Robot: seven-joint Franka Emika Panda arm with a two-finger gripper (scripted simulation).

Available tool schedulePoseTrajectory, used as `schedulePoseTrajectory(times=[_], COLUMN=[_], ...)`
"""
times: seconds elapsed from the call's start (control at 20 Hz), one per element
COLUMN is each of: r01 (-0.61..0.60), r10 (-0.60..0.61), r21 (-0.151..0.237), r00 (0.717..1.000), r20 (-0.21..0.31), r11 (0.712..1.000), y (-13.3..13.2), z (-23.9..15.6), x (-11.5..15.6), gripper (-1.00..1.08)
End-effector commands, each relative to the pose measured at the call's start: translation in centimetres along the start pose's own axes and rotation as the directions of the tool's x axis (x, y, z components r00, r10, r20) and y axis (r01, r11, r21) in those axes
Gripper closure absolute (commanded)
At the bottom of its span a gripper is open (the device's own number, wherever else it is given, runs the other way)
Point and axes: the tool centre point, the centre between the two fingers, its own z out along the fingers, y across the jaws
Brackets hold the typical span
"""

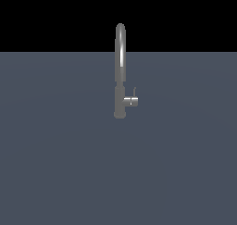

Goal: Turn on the faucet by rotating a designated handle.

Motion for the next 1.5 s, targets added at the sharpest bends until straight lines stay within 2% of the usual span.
schedulePoseTrajectory(times=[0.0, 0.35, 0.7, 1.05, 1.45], r01=[-0.03, -0.127, -0.232, -0.342, -0.469], r10=[0.029, 0.114, 0.19, 0.254, 0.308], r21=[0.027, 0.107, 0.179, 0.24, 0.292], r00=[0.999, 0.986, 0.956, 0.908, 0.833], r20=[0.029, 0.122, 0.225, 0.332, 0.459], r11=[0.999, 0.986, 0.956, 0.909, 0.833], y=[-0.1, -0.1, 0.2, 0.8, 1.7], z=[0.1, 0.7, 1.7, 3.1, 5.3], x=[1.3, 5.4, 9.5, 13.6, 18.1], gripper=[1.08, 1.08, 1.08, 1.08, 1.08])
